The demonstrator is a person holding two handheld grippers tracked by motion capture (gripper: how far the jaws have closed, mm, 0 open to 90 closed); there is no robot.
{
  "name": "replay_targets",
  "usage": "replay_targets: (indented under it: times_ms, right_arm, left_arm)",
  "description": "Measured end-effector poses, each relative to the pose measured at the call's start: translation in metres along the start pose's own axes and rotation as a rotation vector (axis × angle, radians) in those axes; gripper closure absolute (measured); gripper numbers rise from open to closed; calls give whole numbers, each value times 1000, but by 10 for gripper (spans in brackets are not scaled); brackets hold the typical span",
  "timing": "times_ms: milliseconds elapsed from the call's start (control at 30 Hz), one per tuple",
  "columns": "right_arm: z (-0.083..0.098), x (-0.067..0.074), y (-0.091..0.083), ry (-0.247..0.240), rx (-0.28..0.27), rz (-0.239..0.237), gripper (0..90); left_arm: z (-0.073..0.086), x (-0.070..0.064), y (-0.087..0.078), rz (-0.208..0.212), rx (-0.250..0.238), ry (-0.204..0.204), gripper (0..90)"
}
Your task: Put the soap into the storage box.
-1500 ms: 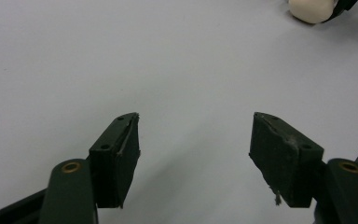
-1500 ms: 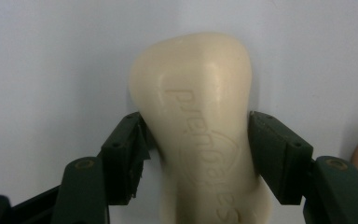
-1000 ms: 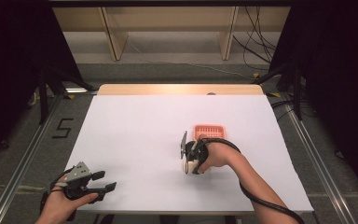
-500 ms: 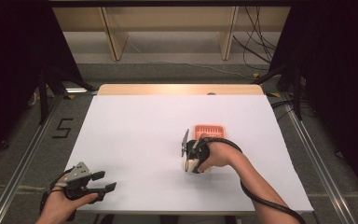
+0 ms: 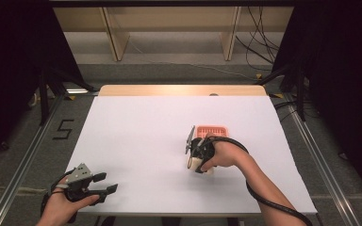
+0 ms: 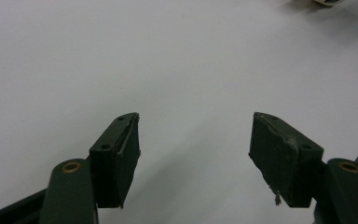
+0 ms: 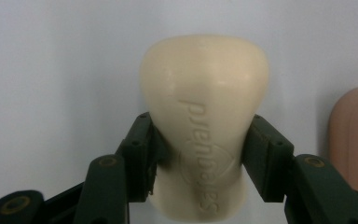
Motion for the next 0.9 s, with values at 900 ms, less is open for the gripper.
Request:
replay_targets:
  times_ms: [900]
  right_arm:
    - [15, -11, -17, 89, 34, 21, 505]
  left_arm:
    - [0, 0, 0, 0, -3, 1, 327]
Point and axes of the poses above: each handheld gripper's, and its own axes: y roughly forward along the jaws, z roughly out of its underside, x roughly to its left, the point moved 5 cm from there along y, roughly forward along the jaws, and after that the axes turned 9 degrees about z, right-handed, at the moved point
